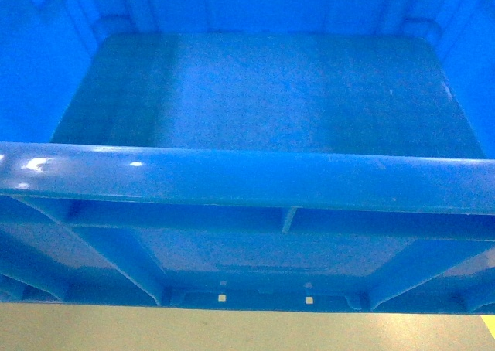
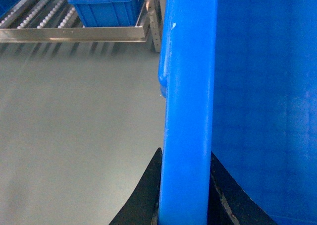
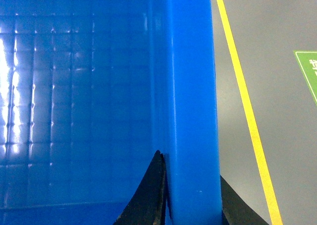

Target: Place box next to blue box on left shelf

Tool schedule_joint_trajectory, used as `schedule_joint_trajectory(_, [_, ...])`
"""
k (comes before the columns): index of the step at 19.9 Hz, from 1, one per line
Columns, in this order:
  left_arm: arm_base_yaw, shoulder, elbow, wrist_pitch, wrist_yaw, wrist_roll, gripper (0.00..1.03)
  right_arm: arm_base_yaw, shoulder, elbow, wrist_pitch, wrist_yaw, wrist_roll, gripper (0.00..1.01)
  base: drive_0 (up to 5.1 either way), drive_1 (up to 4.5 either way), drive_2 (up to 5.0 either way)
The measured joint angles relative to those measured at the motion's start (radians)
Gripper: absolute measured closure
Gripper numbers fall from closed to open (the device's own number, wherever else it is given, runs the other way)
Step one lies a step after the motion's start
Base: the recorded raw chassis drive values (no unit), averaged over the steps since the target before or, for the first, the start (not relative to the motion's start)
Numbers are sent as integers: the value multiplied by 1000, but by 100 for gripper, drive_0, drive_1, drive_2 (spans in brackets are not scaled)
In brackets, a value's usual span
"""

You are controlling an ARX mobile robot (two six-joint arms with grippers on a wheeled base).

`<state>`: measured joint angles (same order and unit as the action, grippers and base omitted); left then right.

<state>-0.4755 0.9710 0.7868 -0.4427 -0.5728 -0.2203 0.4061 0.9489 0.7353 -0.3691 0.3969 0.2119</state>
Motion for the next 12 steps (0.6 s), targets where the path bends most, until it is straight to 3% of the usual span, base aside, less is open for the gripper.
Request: schedule_joint_trajectory(12, [0,0,0,-3,0,0,90,0,-2,0,-3,0,0,90,-1,399,-401])
